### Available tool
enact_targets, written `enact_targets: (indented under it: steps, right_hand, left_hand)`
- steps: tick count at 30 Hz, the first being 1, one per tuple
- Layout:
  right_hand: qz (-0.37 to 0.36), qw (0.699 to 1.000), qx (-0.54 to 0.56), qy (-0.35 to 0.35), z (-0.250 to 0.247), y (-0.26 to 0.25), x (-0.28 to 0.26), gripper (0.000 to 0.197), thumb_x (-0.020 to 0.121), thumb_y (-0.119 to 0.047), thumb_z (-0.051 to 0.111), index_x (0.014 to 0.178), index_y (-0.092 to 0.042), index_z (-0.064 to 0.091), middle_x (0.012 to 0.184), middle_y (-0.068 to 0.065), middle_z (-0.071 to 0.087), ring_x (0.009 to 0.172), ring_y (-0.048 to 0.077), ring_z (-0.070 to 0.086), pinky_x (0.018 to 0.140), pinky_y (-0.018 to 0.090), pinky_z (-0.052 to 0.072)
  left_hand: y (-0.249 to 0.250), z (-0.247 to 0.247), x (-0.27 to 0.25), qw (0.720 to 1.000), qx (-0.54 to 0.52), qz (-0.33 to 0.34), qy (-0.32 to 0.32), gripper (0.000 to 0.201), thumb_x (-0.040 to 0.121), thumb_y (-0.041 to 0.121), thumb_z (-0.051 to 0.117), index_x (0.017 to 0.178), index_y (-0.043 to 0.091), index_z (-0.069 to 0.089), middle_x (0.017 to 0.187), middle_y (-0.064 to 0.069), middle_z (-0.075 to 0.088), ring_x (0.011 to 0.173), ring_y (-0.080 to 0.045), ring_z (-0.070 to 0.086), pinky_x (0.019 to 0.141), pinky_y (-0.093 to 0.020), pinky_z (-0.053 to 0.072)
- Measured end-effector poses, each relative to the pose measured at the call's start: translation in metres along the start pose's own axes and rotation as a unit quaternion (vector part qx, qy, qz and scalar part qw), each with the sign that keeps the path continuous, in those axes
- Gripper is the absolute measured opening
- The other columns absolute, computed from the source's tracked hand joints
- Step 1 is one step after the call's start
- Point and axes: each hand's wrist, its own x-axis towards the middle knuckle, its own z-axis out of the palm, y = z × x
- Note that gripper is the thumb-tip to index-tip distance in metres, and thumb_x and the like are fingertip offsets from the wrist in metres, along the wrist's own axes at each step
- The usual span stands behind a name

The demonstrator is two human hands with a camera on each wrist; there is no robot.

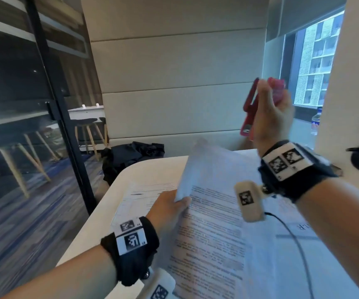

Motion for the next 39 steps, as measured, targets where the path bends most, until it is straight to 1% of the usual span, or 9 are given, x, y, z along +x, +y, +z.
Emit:
enact_targets:
  steps: [6, 10, 15, 18, 20, 23, 27, 33, 39]
  right_hand:
    - [0.068, 0.899, -0.295, -0.316, -0.048, 0.037, -0.02, 0.033, 0.074, -0.041, 0.076, 0.091, -0.022, 0.055, 0.079, 0.007, 0.069, 0.065, 0.025, 0.065, 0.07, 0.043, 0.057]
    - [0.064, 0.74, -0.44, -0.504, -0.064, 0.048, -0.062, 0.029, 0.075, -0.04, 0.077, 0.088, -0.024, 0.057, 0.076, -0.003, 0.066, 0.066, 0.011, 0.063, 0.058, 0.025, 0.046]
    - [0.057, 0.548, -0.488, -0.677, -0.071, 0.057, -0.105, 0.026, 0.078, -0.053, 0.07, 0.09, -0.034, 0.057, 0.088, -0.013, 0.06, 0.078, 0.0, 0.057, 0.07, 0.018, 0.046]
    - [0.043, 0.501, -0.488, -0.713, -0.073, 0.063, -0.123, 0.027, 0.074, -0.049, 0.072, 0.075, -0.031, 0.052, 0.083, -0.011, 0.056, 0.078, 0.005, 0.055, 0.072, 0.024, 0.046]
    - [0.046, 0.481, -0.487, -0.727, -0.074, 0.067, -0.13, 0.025, 0.073, -0.046, 0.071, 0.08, -0.028, 0.055, 0.087, -0.006, 0.061, 0.081, 0.01, 0.061, 0.072, 0.026, 0.047]
    - [0.027, 0.47, -0.492, -0.733, -0.074, 0.068, -0.136, 0.023, 0.078, -0.041, 0.07, 0.093, -0.028, 0.058, 0.091, -0.003, 0.065, 0.081, 0.011, 0.062, 0.061, 0.021, 0.04]
    - [-0.07, 0.456, -0.53, -0.711, -0.07, 0.063, -0.141, 0.021, 0.081, -0.037, 0.065, 0.097, -0.026, 0.058, 0.081, -0.009, 0.052, 0.082, 0.015, 0.051, 0.055, 0.025, 0.033]
    - [0.013, 0.454, -0.529, -0.717, -0.067, 0.05, -0.115, 0.058, 0.085, -0.057, 0.059, 0.133, -0.025, 0.05, 0.13, -0.006, 0.053, 0.118, 0.014, 0.05, 0.091, 0.028, 0.038]
    - [0.047, 0.487, -0.601, -0.632, -0.075, 0.075, -0.046, 0.055, 0.092, -0.052, 0.053, 0.14, -0.026, 0.045, 0.145, -0.006, 0.044, 0.133, 0.017, 0.041, 0.108, 0.034, 0.031]
  left_hand:
    - [-0.011, -0.087, 0.054, 0.977, 0.143, -0.068, 0.146, 0.018, 0.098, 0.02, 0.051, 0.106, 0.011, 0.065, 0.098, 0.0, 0.062, 0.083, -0.016, 0.057, 0.072, -0.023, 0.045]
    - [-0.033, -0.137, 0.088, 0.924, 0.304, -0.18, 0.145, 0.017, 0.101, 0.024, 0.046, 0.101, 0.01, 0.056, 0.088, -0.003, 0.052, 0.071, -0.017, 0.049, 0.066, -0.023, 0.04]
    - [-0.059, -0.155, 0.111, 0.874, 0.399, -0.237, 0.144, 0.043, 0.101, 0.025, 0.044, 0.062, 0.013, 0.033, 0.067, 0.001, 0.032, 0.056, -0.008, 0.029, 0.053, -0.018, 0.031]
    - [-0.079, -0.154, 0.123, 0.864, 0.42, -0.263, 0.085, 0.029, 0.101, 0.029, 0.044, 0.107, 0.003, 0.054, 0.096, -0.007, 0.055, 0.078, -0.02, 0.051, 0.069, -0.025, 0.038]
    - [-0.1, -0.154, 0.131, 0.864, 0.424, -0.261, 0.076, 0.042, 0.097, 0.035, 0.051, 0.133, 0.014, 0.044, 0.115, -0.01, 0.058, 0.089, -0.024, 0.051, 0.077, -0.031, 0.042]
    - [-0.122, -0.155, 0.138, 0.841, 0.469, -0.259, 0.072, 0.036, 0.088, 0.045, 0.061, 0.112, 0.021, 0.048, 0.091, -0.002, 0.049, 0.081, -0.022, 0.045, 0.083, -0.033, 0.047]
    - [-0.116, -0.147, 0.136, 0.798, 0.542, -0.257, 0.056, 0.035, 0.089, 0.04, 0.063, 0.078, 0.01, 0.048, 0.07, -0.001, 0.046, 0.058, -0.018, 0.045, 0.058, -0.027, 0.039]
    - [-0.102, -0.119, 0.143, 0.744, 0.628, -0.206, 0.096, 0.045, 0.094, 0.024, 0.052, 0.131, 0.004, 0.038, 0.126, -0.017, 0.052, 0.115, -0.034, 0.053, 0.09, -0.042, 0.047]
    - [-0.047, -0.044, 0.166, 0.827, 0.553, -0.099, 0.019, 0.058, 0.088, 0.034, 0.062, 0.136, 0.009, 0.042, 0.138, -0.013, 0.047, 0.123, -0.032, 0.049, 0.1, -0.037, 0.042]
